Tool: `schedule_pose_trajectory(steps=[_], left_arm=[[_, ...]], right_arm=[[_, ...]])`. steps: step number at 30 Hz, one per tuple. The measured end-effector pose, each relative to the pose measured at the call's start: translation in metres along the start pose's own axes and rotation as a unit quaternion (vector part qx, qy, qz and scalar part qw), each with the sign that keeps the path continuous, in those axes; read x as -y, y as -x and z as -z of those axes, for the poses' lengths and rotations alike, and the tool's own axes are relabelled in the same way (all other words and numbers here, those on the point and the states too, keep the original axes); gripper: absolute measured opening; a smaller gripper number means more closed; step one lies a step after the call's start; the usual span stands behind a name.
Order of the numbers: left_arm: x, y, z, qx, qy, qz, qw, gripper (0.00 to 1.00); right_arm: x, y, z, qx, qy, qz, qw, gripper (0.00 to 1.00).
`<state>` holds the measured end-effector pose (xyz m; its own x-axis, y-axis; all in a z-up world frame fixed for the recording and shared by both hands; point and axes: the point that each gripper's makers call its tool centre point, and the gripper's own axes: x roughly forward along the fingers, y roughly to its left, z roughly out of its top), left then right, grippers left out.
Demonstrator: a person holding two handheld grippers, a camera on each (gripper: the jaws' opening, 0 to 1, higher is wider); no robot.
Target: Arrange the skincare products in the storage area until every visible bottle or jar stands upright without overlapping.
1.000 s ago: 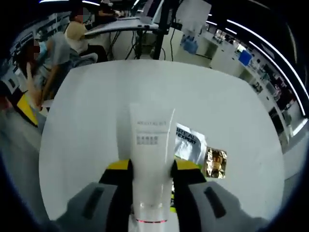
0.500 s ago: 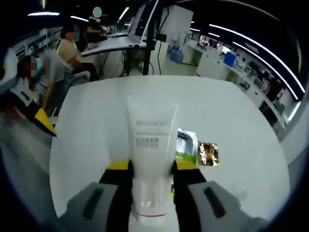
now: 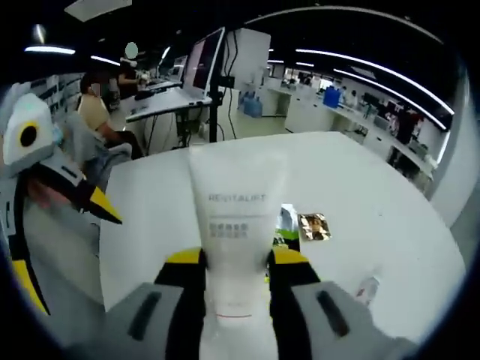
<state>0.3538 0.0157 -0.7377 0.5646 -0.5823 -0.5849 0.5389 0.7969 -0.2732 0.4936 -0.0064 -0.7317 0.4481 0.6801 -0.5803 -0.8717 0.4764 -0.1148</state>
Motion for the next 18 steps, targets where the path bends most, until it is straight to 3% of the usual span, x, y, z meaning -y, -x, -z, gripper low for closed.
schedule_pose_trajectory(steps=[8,18], left_arm=[[0.001,-0.002,0.004,-0.016,-0.024,-0.008,0.9996,0.92],[0.006,0.000,0.001,-0.013,-0.037,-0.012,0.9992,0.91]], right_arm=[[-0.002,0.021,-0.008,0.035,-0.029,0.022,0.9987,0.31],[-0.012,0.060,-0.023,0.082,-0.060,0.044,0.9938,0.31]])
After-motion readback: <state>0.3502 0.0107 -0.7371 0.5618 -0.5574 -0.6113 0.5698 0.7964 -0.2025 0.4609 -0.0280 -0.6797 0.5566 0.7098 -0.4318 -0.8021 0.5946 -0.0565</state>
